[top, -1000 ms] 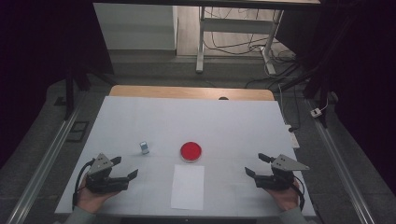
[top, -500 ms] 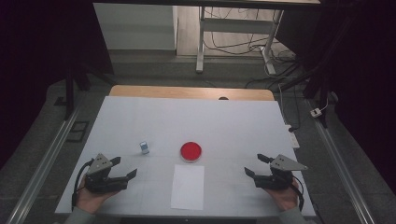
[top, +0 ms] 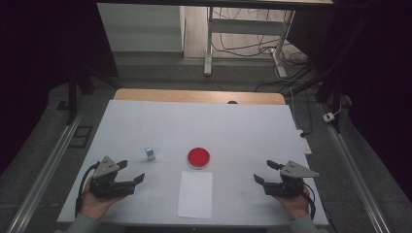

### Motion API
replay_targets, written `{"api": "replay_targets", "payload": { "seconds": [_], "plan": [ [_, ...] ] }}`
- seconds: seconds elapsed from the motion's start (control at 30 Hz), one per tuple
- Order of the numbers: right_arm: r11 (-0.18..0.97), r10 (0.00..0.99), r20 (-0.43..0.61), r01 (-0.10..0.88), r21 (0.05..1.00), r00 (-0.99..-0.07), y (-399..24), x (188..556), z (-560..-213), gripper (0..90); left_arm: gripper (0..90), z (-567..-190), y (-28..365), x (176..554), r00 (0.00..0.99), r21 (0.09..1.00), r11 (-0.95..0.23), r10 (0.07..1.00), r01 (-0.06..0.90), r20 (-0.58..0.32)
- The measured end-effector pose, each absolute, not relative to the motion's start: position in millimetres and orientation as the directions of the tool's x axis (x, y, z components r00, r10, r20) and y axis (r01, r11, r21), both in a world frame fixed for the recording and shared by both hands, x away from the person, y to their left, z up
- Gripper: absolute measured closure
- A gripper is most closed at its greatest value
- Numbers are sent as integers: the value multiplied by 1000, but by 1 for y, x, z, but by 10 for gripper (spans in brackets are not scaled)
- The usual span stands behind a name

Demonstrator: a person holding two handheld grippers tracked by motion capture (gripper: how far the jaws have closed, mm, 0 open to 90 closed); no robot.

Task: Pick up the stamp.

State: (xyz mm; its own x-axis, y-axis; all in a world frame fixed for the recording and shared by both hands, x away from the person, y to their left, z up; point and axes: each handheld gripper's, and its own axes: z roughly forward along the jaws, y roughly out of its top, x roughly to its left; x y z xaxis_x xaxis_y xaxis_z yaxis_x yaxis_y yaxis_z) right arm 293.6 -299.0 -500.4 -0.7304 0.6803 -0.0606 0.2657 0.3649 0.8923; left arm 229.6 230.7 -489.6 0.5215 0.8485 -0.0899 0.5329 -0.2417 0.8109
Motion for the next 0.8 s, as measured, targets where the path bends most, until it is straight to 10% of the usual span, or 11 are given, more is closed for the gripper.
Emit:
{"api": "replay_targets", "payload": {
  "seconds": [0.8],
  "plan": [
    [374, 671, -54, 274, 886, -740, -296, 293, -502, 277, 200, -457, 201, 283, 544, 793, -309, 838, 525, -34]
  ]
}}
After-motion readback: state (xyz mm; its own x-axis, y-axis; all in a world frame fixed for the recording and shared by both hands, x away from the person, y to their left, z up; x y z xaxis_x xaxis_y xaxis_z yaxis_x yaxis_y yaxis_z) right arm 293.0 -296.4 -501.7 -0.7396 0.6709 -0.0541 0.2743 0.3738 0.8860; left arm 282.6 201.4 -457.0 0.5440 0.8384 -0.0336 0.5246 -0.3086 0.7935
